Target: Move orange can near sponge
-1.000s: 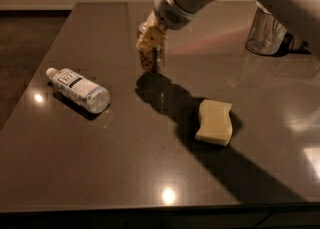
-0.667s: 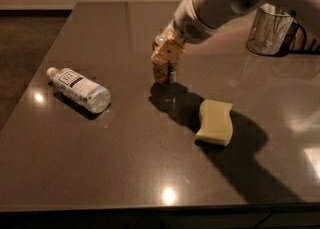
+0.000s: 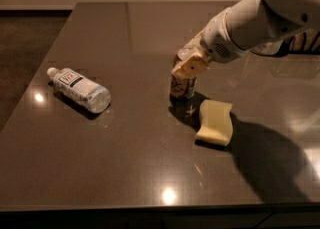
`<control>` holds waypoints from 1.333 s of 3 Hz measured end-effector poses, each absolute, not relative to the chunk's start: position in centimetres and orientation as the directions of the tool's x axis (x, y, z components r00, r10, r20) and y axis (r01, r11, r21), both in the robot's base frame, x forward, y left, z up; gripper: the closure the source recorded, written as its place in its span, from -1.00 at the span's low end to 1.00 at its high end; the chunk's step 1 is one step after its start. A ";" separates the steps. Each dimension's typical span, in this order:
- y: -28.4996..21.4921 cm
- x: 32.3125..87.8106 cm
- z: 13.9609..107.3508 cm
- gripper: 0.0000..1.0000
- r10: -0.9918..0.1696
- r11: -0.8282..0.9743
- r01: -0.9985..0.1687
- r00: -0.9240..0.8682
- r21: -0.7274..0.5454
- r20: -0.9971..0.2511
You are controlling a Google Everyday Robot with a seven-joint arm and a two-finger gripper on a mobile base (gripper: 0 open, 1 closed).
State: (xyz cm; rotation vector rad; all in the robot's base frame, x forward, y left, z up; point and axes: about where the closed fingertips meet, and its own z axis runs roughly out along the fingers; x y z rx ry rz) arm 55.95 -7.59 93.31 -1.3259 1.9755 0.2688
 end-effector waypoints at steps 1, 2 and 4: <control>-9.2 55.1 92.7 0.63 -0.700 0.472 -0.859 -0.227 -0.199 -0.677; -10.2 54.5 92.1 0.19 -0.687 0.490 -0.853 -0.250 -0.181 -0.682; -10.8 53.9 91.5 -0.76 -0.700 0.513 -0.831 -0.259 -0.217 -0.666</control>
Offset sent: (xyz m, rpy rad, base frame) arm -0.0202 -0.0444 -0.0219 0.0449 0.0458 -0.0752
